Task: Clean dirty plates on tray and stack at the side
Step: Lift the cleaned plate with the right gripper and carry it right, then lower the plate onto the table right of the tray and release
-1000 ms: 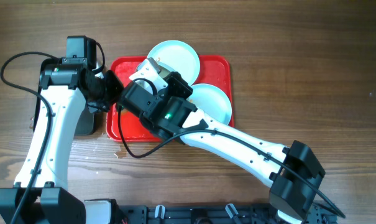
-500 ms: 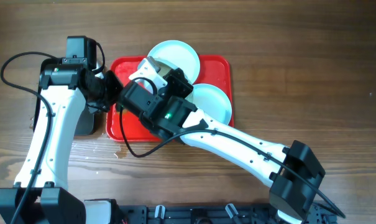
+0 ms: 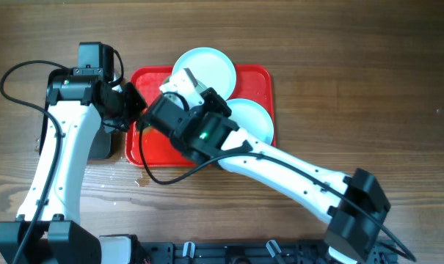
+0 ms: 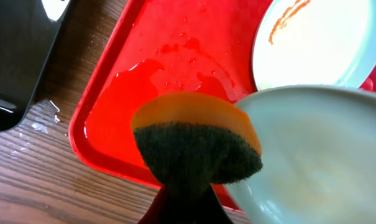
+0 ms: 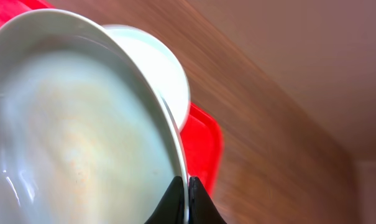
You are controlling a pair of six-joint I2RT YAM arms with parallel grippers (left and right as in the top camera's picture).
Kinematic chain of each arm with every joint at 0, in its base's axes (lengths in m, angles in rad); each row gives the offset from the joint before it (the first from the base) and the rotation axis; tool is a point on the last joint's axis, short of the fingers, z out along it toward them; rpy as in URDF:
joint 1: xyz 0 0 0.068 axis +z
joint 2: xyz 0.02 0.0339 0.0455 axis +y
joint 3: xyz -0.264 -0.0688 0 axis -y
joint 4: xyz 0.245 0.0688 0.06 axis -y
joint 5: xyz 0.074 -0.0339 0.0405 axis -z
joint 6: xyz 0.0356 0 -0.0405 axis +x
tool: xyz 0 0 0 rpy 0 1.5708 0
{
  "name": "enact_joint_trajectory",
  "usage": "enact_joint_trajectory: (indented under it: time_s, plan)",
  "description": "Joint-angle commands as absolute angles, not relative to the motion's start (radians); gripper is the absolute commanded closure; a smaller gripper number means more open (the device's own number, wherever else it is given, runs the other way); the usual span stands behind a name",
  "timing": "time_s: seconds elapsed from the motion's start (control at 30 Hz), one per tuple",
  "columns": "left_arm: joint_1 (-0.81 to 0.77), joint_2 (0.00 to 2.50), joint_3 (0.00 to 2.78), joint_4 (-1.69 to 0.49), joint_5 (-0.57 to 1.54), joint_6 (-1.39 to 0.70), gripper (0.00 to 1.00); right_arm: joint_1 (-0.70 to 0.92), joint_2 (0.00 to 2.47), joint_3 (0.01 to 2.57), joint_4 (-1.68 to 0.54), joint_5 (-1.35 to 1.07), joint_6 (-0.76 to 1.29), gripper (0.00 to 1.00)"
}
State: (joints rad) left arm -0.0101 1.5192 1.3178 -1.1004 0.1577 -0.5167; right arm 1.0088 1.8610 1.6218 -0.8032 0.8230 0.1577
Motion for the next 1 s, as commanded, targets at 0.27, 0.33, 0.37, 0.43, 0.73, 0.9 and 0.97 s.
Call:
enact_joint_trajectory:
  time_s: [0.27,0.33,0.37,0.43,0.73,0.9,0.97]
  plan:
    - [-0.004,1.520,1.326,-1.109,0.133,-0.501,0.96,0.736,1.652,1.663,-0.950,0.458,0.343,0.96]
    - [-0.004,1.520,1.326,-1.108,0.133,-0.501,0.96,0.605,1.617,1.662,-0.965,0.286,0.324,0.96]
    - [-0.004,1.520,1.326,-1.108,0.133,-0.501,0.96,0.543,1.613,1.662,-0.981,0.214,0.311,0.96]
    - [-0.004,1.520,1.326,-1.108,0.133,-0.501,0.96,0.389,1.614,1.646,-1.024,0.129,0.310,0.96]
    - [-0.004,1.520,1.326,-1.108,0.133,-0.501,0.96,-0.110,1.663,1.374,-0.876,0.018,0.314,0.96]
    - [-0.004,1.520,1.326,-1.108,0.133,-0.501,0.96,-0.248,1.728,1.273,-0.782,-0.133,0.314,0.96]
    - [-0.004,1.520,1.326,-1.108,0.133,-0.501,0.96,-0.249,1.744,1.251,-0.759,-0.124,0.315,0.95]
